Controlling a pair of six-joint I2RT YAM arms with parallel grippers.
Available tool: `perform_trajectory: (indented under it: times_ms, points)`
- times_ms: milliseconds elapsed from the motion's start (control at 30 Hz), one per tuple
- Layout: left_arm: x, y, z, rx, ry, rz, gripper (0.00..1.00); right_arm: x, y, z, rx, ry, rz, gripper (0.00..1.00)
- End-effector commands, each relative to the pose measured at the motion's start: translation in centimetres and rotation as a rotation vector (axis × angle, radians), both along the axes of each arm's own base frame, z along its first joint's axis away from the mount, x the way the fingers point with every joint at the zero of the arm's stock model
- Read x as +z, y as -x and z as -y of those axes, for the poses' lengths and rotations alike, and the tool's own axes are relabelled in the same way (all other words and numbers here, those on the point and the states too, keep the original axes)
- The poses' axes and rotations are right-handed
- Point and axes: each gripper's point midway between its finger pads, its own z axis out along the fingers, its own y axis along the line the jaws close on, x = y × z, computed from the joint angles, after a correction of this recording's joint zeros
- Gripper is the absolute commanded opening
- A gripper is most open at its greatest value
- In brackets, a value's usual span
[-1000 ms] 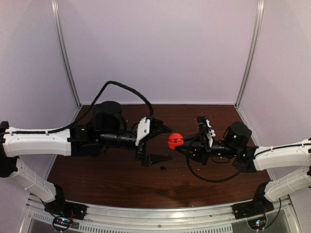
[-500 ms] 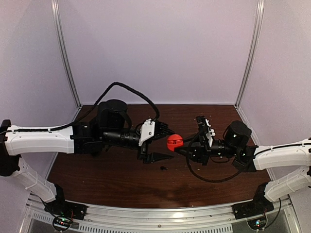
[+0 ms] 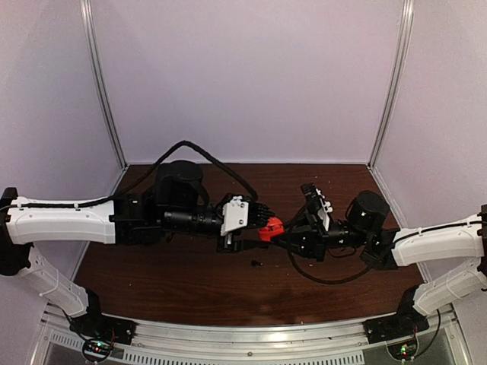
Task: Insert the wireless bluetooth earbuds into the charging case
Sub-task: Close the charging case with the earbuds inside.
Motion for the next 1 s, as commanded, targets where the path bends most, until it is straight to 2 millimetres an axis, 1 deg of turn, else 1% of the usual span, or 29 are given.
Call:
perform_trajectory:
  times_ms: [0,133,300,367,567,633,700,733,833,867,967]
  points:
    - [-1.8,2.5,0.5,-0.086,-0.071,-0.011,0.54,3.4,-1.3,0.2,-0.058,-0.095,0.042,0.00]
    - [-1.9,2.7,0.4,-0.102,-0.077,-0.002,0.46,3.7,-1.3,0.2,-0.059,-0.099,0.039,0.00]
    - [-3.5,3.6,0.6,-0.138,-0.135,-0.013,0.38,4.1,-1.4,0.3,-0.066,-0.104,0.051,0.00]
    - [-3.7,3.6,0.6,-0.136,-0.142,-0.025,0.35,3.9,-1.5,0.3,-0.075,-0.093,0.061,0.00]
    - [-3.6,3.6,0.5,-0.130,-0.144,-0.026,0.34,4.0,-1.5,0.5,-0.079,-0.093,0.061,0.00]
    - [-3.7,3.4,0.5,-0.119,-0.151,-0.031,0.40,4.0,-1.5,0.6,-0.085,-0.091,0.067,0.00]
    - [-2.8,3.1,0.4,-0.097,-0.122,-0.032,0.46,3.6,-1.6,0.5,-0.091,-0.080,0.067,0.00]
    - [-2.0,2.9,0.3,-0.081,-0.095,-0.035,0.49,3.3,-1.8,0.5,-0.096,-0.072,0.064,0.00]
    - [0.5,1.8,-0.5,-0.034,-0.006,-0.040,0.63,2.3,-2.1,0.5,-0.115,-0.048,0.049,0.00]
    - [1.9,1.2,-0.7,-0.014,0.053,-0.031,0.67,2.0,-2.2,0.6,-0.121,-0.041,0.045,0.01]
    - [3.8,-0.3,-1.9,0.049,0.134,-0.045,0.78,1.2,-2.8,0.8,-0.145,-0.024,0.030,0.03]
